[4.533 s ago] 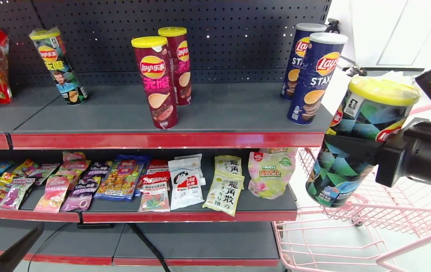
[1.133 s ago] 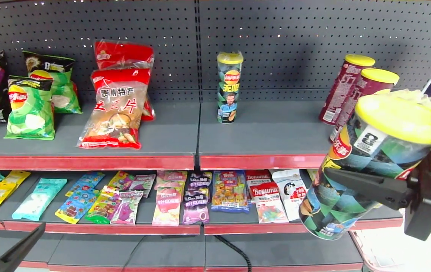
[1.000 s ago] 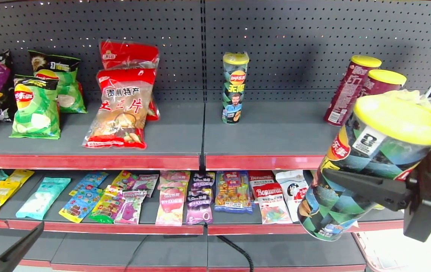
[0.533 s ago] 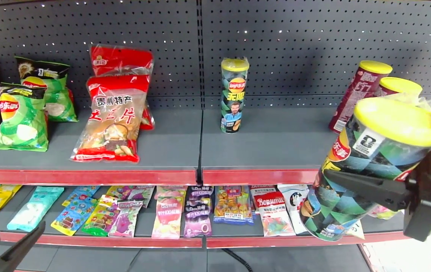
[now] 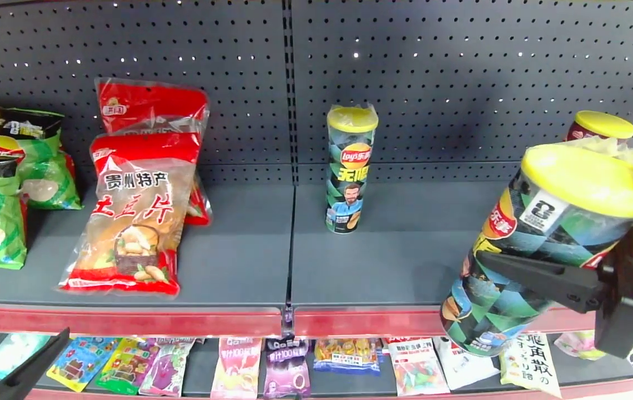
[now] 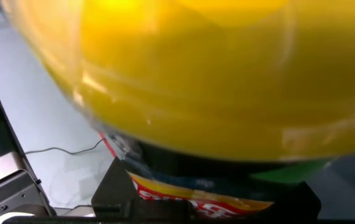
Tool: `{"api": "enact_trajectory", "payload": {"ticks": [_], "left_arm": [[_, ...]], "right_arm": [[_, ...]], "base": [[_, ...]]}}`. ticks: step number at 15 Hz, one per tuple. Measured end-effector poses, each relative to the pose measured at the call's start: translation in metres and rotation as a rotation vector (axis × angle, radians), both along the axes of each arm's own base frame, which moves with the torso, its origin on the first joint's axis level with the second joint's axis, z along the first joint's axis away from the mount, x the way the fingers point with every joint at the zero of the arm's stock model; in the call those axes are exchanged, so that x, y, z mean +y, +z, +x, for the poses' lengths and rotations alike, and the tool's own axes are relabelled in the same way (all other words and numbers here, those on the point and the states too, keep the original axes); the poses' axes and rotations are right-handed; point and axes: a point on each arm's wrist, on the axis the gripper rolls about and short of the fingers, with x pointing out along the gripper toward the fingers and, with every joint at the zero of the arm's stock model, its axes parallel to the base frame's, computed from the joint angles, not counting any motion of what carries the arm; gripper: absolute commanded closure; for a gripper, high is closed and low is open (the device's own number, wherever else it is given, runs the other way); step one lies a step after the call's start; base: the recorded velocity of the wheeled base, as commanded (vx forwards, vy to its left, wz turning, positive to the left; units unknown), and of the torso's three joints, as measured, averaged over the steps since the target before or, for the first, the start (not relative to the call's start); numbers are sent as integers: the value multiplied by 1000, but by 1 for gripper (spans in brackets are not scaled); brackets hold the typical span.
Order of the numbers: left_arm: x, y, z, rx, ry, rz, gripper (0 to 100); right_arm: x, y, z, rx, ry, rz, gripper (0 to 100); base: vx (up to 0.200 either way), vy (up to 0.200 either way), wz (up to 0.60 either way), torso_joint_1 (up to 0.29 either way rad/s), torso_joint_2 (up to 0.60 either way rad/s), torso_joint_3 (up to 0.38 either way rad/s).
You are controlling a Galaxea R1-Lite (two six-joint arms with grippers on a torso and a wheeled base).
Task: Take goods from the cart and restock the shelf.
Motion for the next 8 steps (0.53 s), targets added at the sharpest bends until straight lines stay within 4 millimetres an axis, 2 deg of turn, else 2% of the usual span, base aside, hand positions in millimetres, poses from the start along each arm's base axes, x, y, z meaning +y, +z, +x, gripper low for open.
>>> {"api": "enact_trajectory", "payload": {"ticks": [8], "left_arm": [[0, -1, 0, 6, -2, 1, 0]], "right_arm": [[0, -2, -1, 7, 7, -4, 100]], "base": [[0, 0, 0, 0, 0, 0]]}}
